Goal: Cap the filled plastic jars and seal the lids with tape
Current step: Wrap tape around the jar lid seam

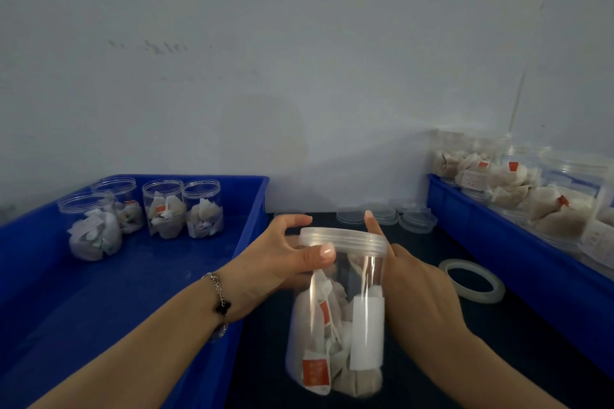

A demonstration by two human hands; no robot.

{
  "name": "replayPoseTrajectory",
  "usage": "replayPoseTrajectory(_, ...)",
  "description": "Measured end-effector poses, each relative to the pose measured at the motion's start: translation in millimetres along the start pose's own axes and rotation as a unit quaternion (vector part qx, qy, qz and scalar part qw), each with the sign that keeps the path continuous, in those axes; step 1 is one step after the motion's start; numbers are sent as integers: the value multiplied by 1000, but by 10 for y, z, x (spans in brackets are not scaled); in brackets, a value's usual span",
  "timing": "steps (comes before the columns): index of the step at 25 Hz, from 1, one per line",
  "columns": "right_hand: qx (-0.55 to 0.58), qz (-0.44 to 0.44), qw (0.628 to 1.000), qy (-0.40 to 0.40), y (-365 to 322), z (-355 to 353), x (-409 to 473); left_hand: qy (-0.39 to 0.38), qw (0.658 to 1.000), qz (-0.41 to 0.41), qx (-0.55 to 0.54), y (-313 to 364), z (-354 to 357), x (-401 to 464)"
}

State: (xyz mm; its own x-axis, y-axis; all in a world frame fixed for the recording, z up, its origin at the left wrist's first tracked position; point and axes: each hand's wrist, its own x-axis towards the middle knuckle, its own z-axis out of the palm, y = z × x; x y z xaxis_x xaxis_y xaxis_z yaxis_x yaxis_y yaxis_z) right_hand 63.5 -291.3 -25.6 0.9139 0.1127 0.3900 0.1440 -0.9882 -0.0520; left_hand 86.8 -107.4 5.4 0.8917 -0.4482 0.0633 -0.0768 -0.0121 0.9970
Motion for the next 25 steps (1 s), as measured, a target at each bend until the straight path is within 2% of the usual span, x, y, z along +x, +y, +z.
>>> replayPoseTrajectory(4,-21,28,999,-1,42,27,27,120,977,47,172,-33,-31,52)
replayPoseTrajectory(6,-34,49,998,3,46,22,31,140,967,76,197,-59,-15,46)
replayPoseTrajectory(8,-41,77,996,-3,23,17,55,123,973,86,177,-115,22,52)
replayPoseTrajectory(12,-32,98,994,-44,-165,21,127,82,982,53,159,-161,38,89)
replayPoseTrajectory(18,-24,92,993,-67,-284,74,126,103,952,45,284,-186,34,130)
replayPoseTrajectory(23,68,50,996,-20,-248,124,70,204,956,46,206,-191,86,119)
replayPoseTrajectory(25,173,59,983,-23,-198,88,57,226,960,32,163,-194,43,128)
